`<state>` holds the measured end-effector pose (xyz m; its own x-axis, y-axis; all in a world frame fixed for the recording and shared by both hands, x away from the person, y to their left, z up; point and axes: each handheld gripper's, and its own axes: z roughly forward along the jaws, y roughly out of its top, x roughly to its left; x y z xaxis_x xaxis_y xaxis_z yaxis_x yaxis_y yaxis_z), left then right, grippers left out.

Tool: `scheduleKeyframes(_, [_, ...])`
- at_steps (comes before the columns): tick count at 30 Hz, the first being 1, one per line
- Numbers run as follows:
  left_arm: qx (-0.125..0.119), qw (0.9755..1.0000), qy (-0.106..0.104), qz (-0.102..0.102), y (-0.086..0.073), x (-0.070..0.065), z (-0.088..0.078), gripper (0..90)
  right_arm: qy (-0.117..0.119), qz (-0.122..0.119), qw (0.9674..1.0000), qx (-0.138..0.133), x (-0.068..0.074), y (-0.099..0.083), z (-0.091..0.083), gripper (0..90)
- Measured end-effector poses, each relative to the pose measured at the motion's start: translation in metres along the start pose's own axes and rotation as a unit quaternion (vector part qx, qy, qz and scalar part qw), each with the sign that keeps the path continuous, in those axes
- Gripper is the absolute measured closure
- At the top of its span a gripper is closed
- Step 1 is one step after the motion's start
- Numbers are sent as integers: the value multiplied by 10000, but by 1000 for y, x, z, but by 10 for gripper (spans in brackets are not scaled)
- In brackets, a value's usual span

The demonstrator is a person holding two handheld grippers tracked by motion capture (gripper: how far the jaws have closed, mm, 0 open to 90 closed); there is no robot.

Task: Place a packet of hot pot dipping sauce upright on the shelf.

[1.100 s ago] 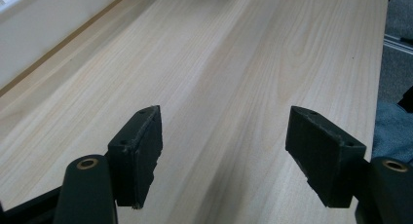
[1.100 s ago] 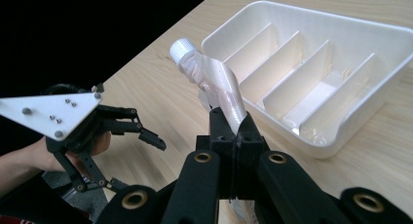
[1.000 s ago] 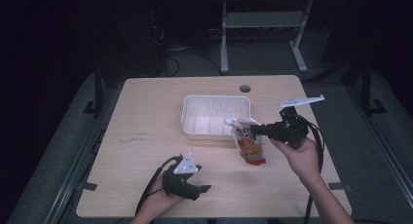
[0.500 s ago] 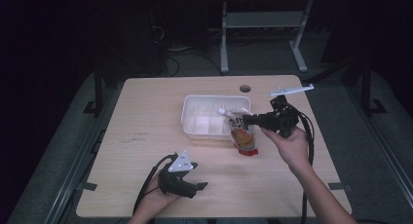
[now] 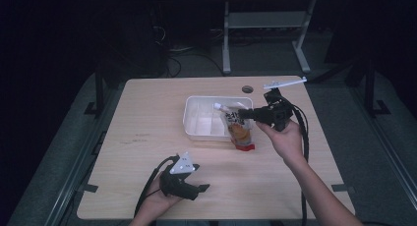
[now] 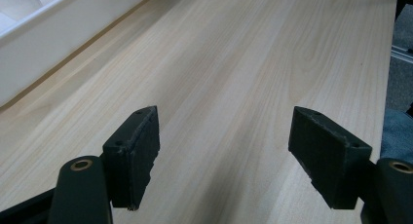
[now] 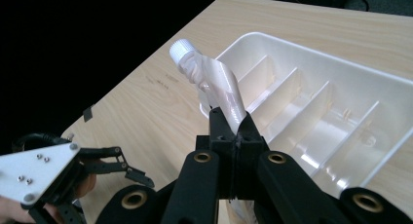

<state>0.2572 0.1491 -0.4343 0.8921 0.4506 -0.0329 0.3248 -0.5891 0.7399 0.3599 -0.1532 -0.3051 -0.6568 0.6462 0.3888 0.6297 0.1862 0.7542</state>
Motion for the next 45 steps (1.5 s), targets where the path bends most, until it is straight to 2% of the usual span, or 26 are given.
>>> scheduleKeyframes(10, [-7,10000,20,12,-1,1,-1,267,-84,20,10000,30,-1,16,14,889])
scheduleKeyframes(15, [-39,10000,43,0,-1,1,-2,267,-272,-2,9996,49,-2,26,19,889])
scheduleKeyframes(26, [-43,10000,62,1,-1,2,-3,267,-487,69,9988,-84,-8,44,28,889])
scheduleKeyframes(31, [-60,10000,69,3,-2,3,-4,267,-720,102,9972,-186,-11,53,34,889])
scheduleKeyframes(45, [-77,9999,79,10,-2,3,-4,265,-1048,297,9937,-273,-27,61,53,889])
